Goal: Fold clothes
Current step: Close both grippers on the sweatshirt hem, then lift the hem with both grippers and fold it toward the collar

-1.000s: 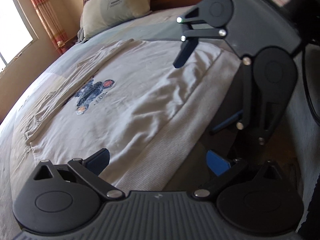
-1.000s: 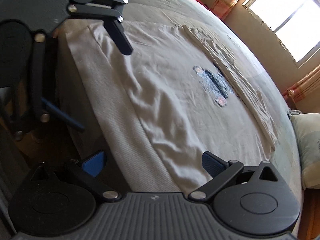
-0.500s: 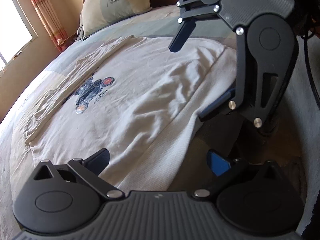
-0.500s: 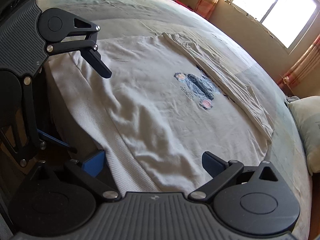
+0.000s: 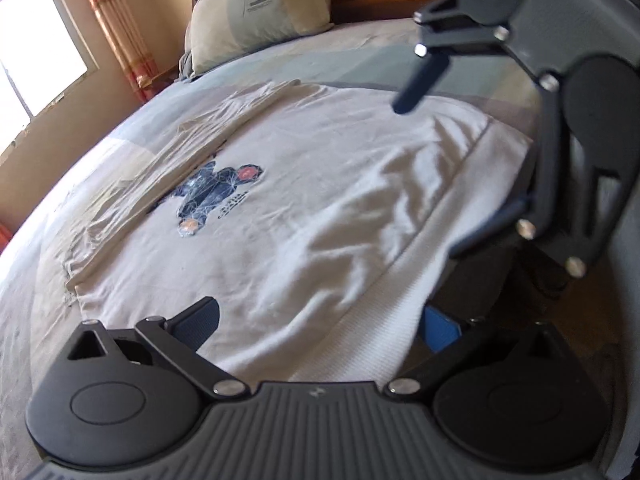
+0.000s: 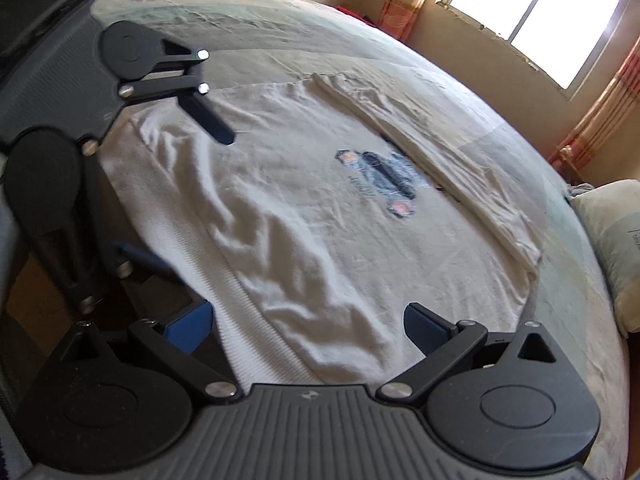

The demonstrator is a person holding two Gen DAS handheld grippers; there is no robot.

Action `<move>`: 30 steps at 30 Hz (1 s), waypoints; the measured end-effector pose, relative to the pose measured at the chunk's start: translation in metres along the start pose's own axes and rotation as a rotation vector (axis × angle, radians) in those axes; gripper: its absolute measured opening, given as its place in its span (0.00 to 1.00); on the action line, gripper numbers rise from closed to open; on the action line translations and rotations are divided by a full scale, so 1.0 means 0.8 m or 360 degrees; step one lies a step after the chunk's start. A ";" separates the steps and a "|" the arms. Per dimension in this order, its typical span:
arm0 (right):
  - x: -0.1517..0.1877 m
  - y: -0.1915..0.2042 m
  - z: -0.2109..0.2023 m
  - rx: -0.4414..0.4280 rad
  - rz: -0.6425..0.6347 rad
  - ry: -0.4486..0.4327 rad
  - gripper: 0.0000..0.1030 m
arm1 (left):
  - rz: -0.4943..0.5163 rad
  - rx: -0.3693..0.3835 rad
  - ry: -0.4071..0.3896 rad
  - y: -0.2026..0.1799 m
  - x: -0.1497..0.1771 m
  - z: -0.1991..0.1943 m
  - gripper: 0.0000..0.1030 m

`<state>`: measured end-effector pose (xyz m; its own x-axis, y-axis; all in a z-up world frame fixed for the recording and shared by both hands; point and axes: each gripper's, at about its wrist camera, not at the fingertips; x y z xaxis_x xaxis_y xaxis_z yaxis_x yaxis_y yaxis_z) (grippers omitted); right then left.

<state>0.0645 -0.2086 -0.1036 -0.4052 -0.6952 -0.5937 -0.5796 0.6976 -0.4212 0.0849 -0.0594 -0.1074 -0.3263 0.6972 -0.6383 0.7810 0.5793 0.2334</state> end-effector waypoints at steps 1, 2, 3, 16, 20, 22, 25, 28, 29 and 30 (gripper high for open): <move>0.000 0.002 0.000 -0.0010 -0.0006 0.0001 1.00 | -0.0018 0.0001 -0.0005 0.003 -0.001 0.000 0.99; 0.000 0.005 0.001 -0.0017 -0.0017 0.0003 1.00 | -0.0036 0.0005 -0.0007 0.007 -0.002 0.000 0.99; 0.000 0.008 0.002 -0.0020 -0.0029 0.0004 1.00 | -0.0050 0.0014 -0.0007 0.010 -0.003 0.000 0.99; -0.005 0.058 0.010 0.0277 -0.0426 -0.0157 1.00 | -0.0040 0.0093 0.0000 0.015 0.002 -0.007 0.99; -0.006 0.056 0.004 0.0318 -0.0450 -0.0205 1.00 | 0.0001 0.0111 0.0008 0.007 0.004 -0.005 0.99; -0.008 0.052 0.002 0.0328 -0.0441 -0.0220 1.00 | 0.0030 0.0064 0.0020 0.003 0.003 0.001 0.99; -0.010 0.046 0.000 0.0297 -0.0388 -0.0204 1.00 | 0.0033 -0.0047 0.0033 0.004 -0.001 0.011 0.99; -0.013 0.040 -0.002 0.0248 -0.0337 -0.0183 1.00 | -0.0017 -0.0087 0.0009 0.016 -0.006 0.008 0.99; -0.013 0.041 0.000 0.0229 -0.0331 -0.0176 1.00 | -0.0031 -0.0086 -0.0005 0.020 -0.007 0.004 0.99; -0.012 0.043 0.002 0.0214 -0.0327 -0.0170 1.00 | -0.0042 -0.0082 -0.0020 0.023 -0.008 0.001 0.99</move>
<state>0.0498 -0.1773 -0.1133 -0.2080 -0.8074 -0.5522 -0.5398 0.5655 -0.6236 0.1016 -0.0536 -0.0994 -0.3392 0.6762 -0.6540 0.7437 0.6185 0.2538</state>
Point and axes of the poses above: each gripper's, at about its wrist camera, not at the fingertips, and z roughly the way its jaws point, y to its left, x to its underside, and after that the axes turned 7 degrees about x, right-handed
